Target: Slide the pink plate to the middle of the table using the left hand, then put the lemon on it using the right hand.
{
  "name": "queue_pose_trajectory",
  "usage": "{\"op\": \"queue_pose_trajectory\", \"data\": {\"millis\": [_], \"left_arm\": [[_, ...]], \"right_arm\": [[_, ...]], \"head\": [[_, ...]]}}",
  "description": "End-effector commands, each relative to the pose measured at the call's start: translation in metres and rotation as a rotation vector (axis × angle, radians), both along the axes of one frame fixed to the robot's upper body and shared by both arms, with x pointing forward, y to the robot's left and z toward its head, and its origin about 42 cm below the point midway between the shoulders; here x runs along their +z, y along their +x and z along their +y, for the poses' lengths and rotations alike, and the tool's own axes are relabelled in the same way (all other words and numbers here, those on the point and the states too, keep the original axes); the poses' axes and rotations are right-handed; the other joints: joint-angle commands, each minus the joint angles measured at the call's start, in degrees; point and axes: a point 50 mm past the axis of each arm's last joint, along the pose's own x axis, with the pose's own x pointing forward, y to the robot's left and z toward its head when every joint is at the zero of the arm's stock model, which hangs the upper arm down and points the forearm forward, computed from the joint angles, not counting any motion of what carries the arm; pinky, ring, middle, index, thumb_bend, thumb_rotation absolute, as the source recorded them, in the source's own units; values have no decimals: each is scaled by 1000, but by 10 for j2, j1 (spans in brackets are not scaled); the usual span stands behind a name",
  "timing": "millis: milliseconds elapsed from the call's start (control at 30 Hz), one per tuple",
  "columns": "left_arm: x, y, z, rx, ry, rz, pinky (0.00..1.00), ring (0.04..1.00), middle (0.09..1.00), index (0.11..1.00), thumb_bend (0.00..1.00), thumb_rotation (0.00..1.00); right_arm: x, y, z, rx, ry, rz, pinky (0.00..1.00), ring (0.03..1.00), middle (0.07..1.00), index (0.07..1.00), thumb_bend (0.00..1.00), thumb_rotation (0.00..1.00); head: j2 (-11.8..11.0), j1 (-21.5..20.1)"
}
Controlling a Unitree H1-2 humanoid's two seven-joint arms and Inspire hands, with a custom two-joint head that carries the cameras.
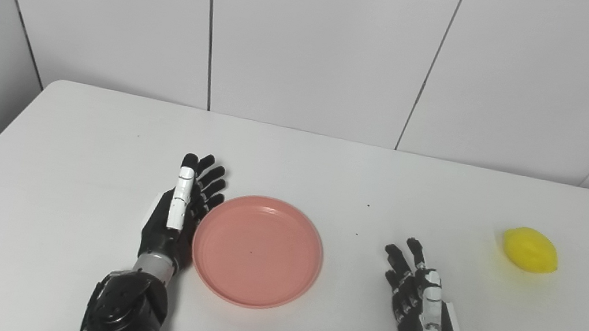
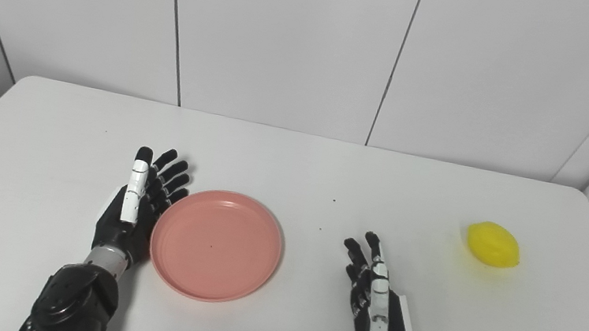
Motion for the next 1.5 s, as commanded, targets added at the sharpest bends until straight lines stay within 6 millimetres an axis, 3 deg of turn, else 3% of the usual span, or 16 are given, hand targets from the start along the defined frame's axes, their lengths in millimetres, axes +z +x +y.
{"op": "queue_pose_trajectory", "data": {"millis": [0,267,467,733,1033,1267,1400,1467], "left_arm": [[-9,-3,-10,-41,-34,74,974,937,925,911,726,928],[-5,1,-11,-62,-53,72,986,946,935,915,713,938],[-6,2,-1,-67,-43,75,999,949,937,920,722,955],[-6,4,11,-71,-41,78,1000,956,946,946,691,975],[-9,7,19,-75,-62,82,986,944,933,939,695,965],[-11,10,18,-66,-73,92,956,932,922,918,694,965],[-11,11,19,-69,-61,93,952,929,918,917,689,975],[-11,11,19,-71,-58,90,948,928,915,915,716,965]], "right_arm": [[10,4,6,1,4,-36,1000,964,894,977,783,1000],[10,8,16,0,17,-39,1000,966,895,966,769,1000],[10,11,27,-12,15,-33,1000,960,888,955,783,1000],[9,17,40,-27,38,-29,999,943,878,944,793,967],[7,22,45,-78,5,-48,996,933,873,927,800,958],[25,26,33,-251,-64,-134,922,893,867,863,777,976],[41,27,21,-316,-167,-203,822,821,823,827,772,966],[50,29,17,-348,-268,-238,725,759,786,804,751,993]], "head": [[-1,-1],[1,-36],[-1,-98],[-5,-144],[-7,-169],[-12,-180],[-13,-180],[-13,-181]]}}
